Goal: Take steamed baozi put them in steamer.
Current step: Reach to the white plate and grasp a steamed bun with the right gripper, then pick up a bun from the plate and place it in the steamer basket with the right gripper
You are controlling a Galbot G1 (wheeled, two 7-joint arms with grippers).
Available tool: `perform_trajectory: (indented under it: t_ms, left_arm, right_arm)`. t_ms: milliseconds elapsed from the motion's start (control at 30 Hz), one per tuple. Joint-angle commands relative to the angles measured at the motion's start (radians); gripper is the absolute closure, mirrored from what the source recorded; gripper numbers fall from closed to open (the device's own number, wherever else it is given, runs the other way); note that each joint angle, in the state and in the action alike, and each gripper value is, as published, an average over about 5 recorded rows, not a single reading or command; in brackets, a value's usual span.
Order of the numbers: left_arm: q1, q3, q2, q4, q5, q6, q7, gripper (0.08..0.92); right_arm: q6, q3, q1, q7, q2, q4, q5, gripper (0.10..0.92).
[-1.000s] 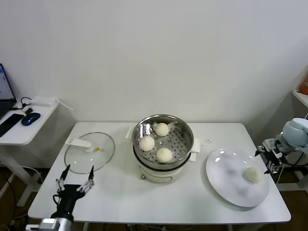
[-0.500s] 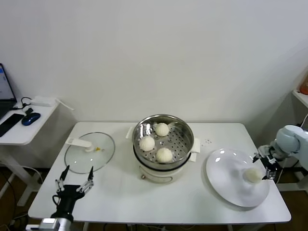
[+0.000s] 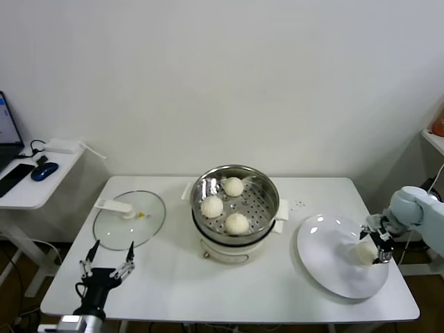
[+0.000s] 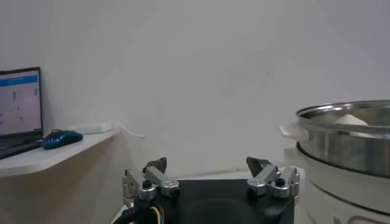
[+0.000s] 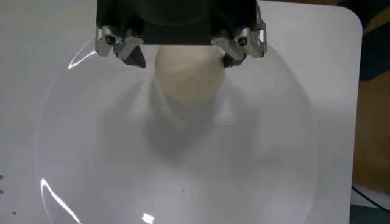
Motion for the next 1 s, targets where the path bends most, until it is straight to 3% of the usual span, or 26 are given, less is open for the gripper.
perform_trajectory:
  t_ms: [33,333,600,1000]
  left_arm:
    - [-0.002,0.0,0.001,0.001,0.001,0.001,-0.001,0.177]
    - [-0.002,-0.001,0.001,0.005,0.0,0.0,-0.003,0.177]
    - [-0.004,0.0,0.001,0.003,0.0,0.002,-0.005,0.177]
    - [-0.004,0.002,-0.003,0.003,0.002,0.001,-0.005,0.177]
  right_arm:
    - [0.001,0.009,-0.009,-0.003,0.01,-0.008,-0.005,0.203]
    - [0.001,0.002,-0.002,-0.012,0.013,-0.01,-0.006,0.207]
    - [0.001,0.006,-0.001,-0.012,0.011,-0.01,-0.004,0.356]
    - [0.001,-0.009,0.035,-0.018,-0.013,0.019,0.025,0.386]
